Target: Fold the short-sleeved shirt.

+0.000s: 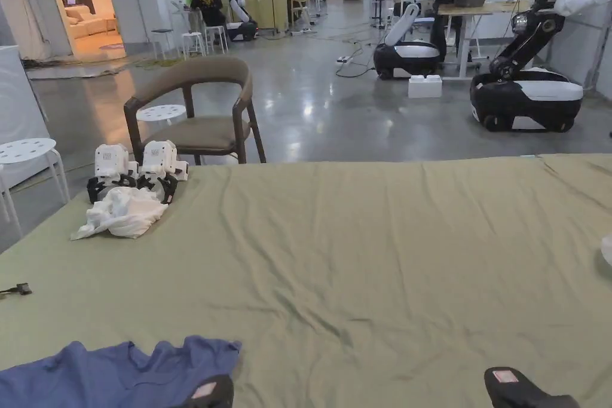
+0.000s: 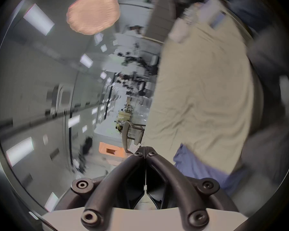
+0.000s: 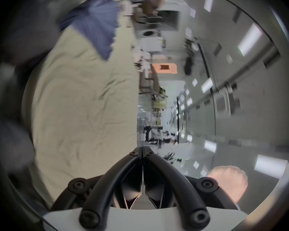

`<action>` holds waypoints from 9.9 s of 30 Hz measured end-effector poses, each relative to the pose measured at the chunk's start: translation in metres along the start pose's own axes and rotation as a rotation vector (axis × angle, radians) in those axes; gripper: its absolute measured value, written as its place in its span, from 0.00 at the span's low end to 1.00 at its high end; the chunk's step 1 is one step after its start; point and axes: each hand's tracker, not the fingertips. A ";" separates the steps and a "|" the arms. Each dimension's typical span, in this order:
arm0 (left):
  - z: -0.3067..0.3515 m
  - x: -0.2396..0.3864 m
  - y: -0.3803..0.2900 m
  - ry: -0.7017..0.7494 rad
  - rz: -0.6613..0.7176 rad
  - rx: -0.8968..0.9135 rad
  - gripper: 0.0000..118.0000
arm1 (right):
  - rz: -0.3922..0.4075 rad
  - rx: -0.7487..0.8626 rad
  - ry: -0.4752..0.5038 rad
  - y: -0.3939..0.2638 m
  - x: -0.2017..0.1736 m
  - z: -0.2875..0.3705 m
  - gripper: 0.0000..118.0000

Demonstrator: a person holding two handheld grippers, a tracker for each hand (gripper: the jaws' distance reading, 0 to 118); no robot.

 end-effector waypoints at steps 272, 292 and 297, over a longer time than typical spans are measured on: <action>-0.389 -0.331 -0.002 0.071 1.254 -0.025 0.00 | -1.356 -0.152 -0.241 -0.135 0.369 -0.355 0.01; -0.166 -0.061 -0.106 -0.253 1.438 -0.104 0.00 | -1.582 -0.197 0.111 -0.158 0.090 -0.121 0.01; -0.118 0.005 -0.135 -0.310 1.461 -0.195 0.00 | -1.684 -0.324 0.196 -0.167 0.005 -0.057 0.01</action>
